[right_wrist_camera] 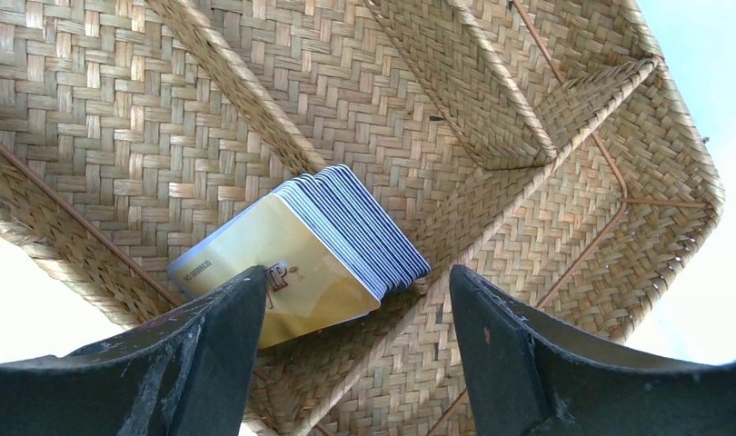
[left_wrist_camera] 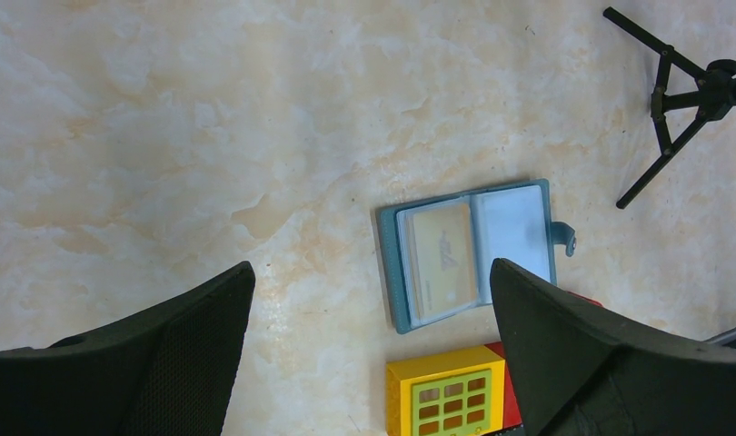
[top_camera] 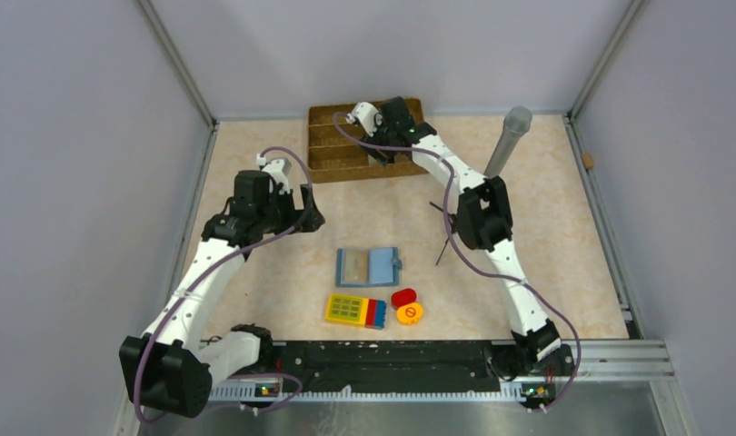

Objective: Put the credit cards into the card holder
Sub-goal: Pick up the credit card from the storage box, then insert the credit card into the card holder.

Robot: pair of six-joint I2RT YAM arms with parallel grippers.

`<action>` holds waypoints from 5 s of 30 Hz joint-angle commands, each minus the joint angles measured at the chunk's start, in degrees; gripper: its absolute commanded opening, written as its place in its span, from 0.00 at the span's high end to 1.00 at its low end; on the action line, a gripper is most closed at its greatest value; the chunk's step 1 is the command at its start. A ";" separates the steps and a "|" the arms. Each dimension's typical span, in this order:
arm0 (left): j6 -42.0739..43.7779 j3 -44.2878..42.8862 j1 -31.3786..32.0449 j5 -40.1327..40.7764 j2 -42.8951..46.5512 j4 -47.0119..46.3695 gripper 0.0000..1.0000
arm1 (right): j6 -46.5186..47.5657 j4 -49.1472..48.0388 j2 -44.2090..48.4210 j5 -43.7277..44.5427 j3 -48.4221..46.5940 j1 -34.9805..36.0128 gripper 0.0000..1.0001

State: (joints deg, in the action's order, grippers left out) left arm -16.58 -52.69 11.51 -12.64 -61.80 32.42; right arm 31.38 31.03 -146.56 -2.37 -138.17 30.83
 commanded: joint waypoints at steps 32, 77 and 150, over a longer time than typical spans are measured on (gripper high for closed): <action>-0.74 0.65 -0.87 -2.60 -1.04 -3.07 0.01 | -1.95 -2.97 5.55 -5.75 -0.30 -0.59 1.00; -4.43 7.92 -0.85 -32.73 9.44 -17.86 0.03 | -45.00 -8.43 59.46 -25.12 58.18 4.76 1.00; -24.33 22.65 17.89 -7.39 12.12 -23.24 0.23 | -79.26 -37.29 69.32 -17.96 93.57 12.68 1.00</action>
State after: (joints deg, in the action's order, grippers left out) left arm -48.82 -25.08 29.47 -34.04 -47.97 -6.42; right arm -47.59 -12.62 -74.00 -30.26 -43.03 43.00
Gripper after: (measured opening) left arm 0.726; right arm 0.004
